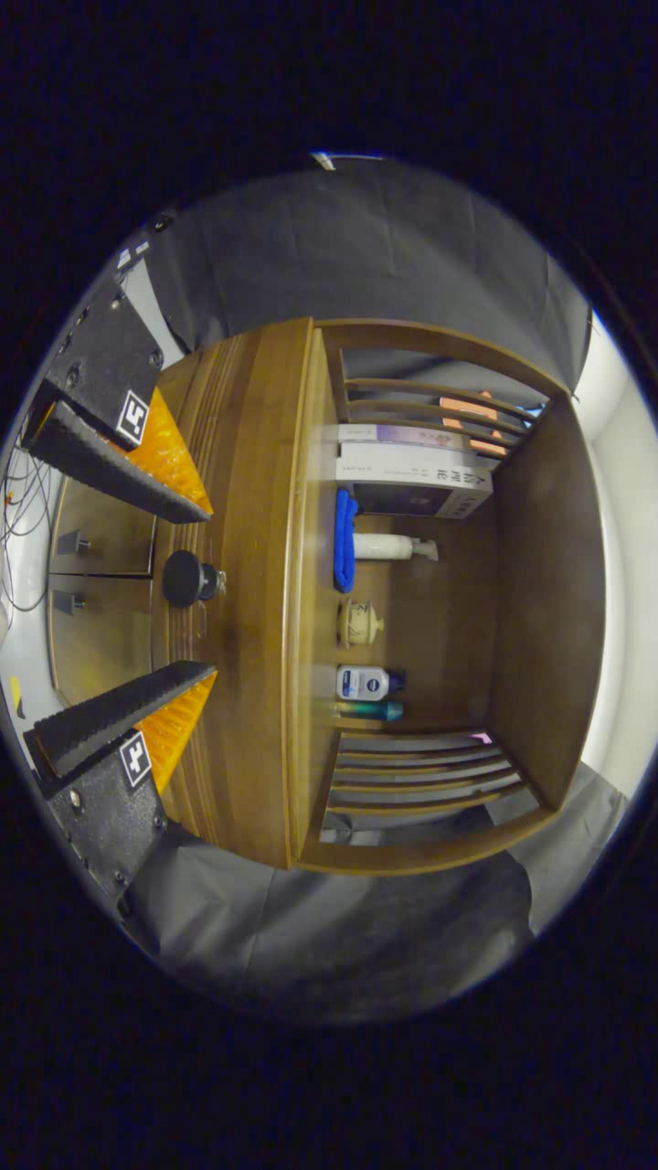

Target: Pull open the drawer, take out the items inside it, and place them on the countertop above the cabinet.

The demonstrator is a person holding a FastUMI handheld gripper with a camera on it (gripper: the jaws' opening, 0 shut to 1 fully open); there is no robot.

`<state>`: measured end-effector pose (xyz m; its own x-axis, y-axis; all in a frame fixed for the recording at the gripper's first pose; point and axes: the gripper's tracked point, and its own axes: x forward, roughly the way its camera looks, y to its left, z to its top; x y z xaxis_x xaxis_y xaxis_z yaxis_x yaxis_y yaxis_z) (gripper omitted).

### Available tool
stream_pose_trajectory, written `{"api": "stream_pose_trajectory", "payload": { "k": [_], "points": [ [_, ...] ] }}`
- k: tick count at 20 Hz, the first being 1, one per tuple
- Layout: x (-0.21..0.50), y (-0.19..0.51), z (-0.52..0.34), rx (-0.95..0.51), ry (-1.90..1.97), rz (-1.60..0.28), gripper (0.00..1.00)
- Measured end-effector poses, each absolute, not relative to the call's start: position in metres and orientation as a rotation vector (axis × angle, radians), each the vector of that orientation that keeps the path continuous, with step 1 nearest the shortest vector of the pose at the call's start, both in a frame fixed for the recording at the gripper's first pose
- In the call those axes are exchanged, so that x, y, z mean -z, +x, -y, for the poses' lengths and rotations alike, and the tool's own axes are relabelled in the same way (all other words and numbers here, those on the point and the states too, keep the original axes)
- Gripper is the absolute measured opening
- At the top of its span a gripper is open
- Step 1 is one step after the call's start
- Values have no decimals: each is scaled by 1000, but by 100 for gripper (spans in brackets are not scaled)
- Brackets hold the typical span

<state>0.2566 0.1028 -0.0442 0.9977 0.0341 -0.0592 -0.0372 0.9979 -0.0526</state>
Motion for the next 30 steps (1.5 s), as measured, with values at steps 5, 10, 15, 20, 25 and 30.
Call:
{"api": "stream_pose_trajectory", "payload": {
  "k": [5,10,15,20,25,30],
  "points": [
    [60,287,-105,-19,-26,-111,91],
    [71,301,-110,-11,-45,-119,69],
    [77,308,-108,18,-22,-112,53],
    [75,306,-109,1,-6,-123,44],
    [77,305,-109,-1,-17,-131,38],
    [80,290,-112,-6,-13,-138,36]
  ]
}}
